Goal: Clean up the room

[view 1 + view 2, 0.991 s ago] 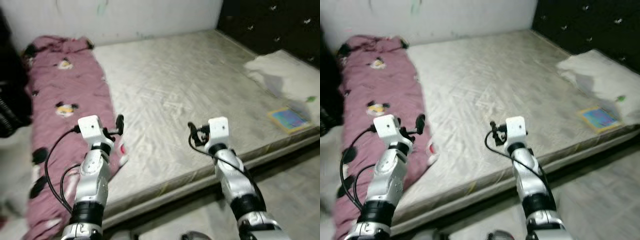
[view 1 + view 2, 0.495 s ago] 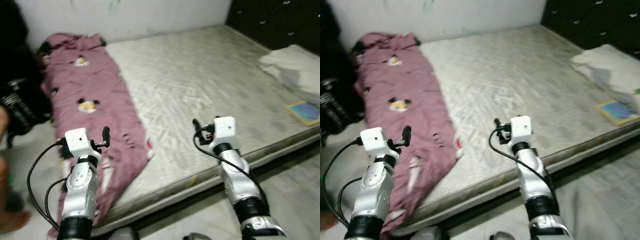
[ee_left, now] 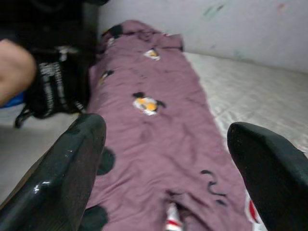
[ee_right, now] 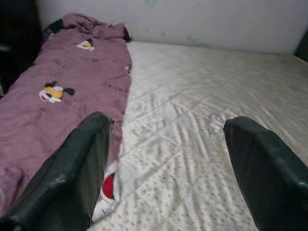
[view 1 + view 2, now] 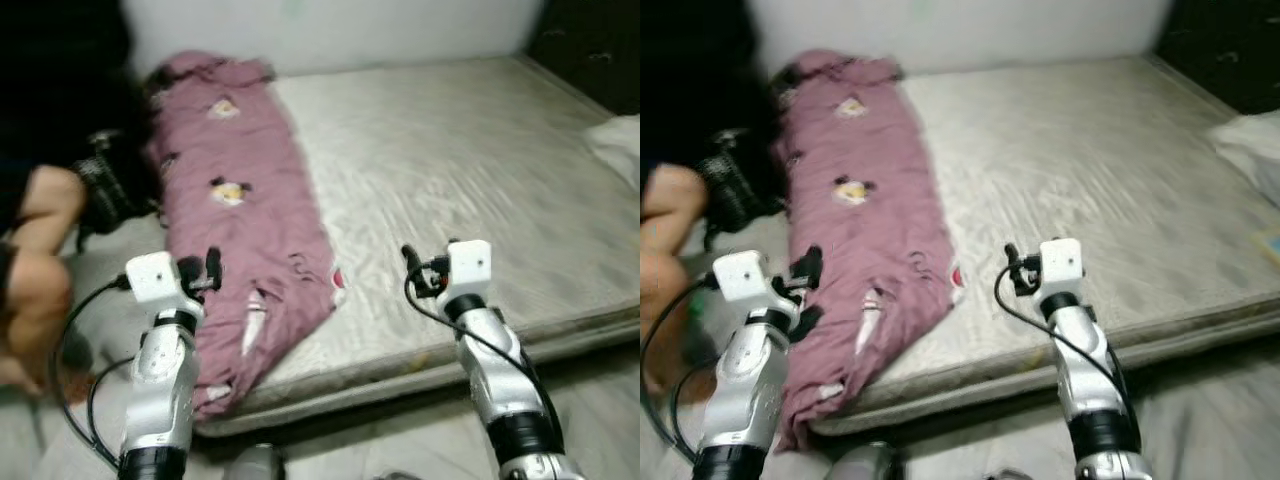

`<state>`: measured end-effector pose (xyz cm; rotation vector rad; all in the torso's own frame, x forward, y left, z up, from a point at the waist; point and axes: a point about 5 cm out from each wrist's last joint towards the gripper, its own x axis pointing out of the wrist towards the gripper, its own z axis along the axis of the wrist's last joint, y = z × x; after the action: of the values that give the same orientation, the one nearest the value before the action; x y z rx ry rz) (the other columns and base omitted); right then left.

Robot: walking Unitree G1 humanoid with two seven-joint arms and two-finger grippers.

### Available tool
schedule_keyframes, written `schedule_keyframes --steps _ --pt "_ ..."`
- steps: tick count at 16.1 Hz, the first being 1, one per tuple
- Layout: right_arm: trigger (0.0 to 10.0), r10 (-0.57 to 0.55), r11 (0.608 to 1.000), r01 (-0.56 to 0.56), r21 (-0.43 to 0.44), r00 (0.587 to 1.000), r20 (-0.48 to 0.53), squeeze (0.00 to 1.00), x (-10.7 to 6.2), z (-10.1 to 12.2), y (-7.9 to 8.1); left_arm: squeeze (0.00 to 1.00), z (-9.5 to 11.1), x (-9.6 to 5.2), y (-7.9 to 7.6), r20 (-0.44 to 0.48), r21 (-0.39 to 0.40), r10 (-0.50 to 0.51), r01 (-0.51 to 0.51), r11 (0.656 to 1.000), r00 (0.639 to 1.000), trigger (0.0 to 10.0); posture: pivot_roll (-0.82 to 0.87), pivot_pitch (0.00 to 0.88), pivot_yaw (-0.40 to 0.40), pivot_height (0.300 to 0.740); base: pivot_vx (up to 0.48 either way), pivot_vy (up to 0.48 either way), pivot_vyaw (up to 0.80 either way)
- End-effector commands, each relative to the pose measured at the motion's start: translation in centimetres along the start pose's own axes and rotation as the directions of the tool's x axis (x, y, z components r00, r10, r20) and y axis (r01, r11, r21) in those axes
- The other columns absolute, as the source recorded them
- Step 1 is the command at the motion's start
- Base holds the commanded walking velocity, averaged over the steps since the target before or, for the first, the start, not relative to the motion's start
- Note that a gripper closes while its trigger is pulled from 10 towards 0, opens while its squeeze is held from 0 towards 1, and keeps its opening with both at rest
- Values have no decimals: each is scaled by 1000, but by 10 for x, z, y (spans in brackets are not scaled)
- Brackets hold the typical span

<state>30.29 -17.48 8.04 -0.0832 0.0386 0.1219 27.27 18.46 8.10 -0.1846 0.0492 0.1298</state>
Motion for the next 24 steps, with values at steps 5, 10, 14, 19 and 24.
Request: schedule_keyframes --steps 5,10,14,19,24 --pt "10000 4 1000 -3 21 1000 -20 0 5 4 6 0 9 8 -10 -5 -12 -38 38 999 999 10000 -4 62 7 740 0 259 131" --pt "10000 10 1000 -9 25 1000 -26 0 8 6 7 0 11 9 -11 -5 -10 -41 41 999 999 10000 -1 71 5 740 0 475 0" --pt "10000 14 1000 -14 27 1000 -25 0 10 7 7 0 15 9 -12 20 -9 -39 40 999 999 10000 3 78 5 740 0 116 0" --pt "10000 18 1000 -17 25 1000 -25 0 11 8 8 0 15 11 -12 14 -3 -41 41 999 999 10000 4 77 5 740 0 0 0" --pt "10000 31 999 -31 11 999 -18 0 11 9 9 0 15 12 -12 9 1 -40 40 999 999 10000 7 74 2 740 0 0 480"
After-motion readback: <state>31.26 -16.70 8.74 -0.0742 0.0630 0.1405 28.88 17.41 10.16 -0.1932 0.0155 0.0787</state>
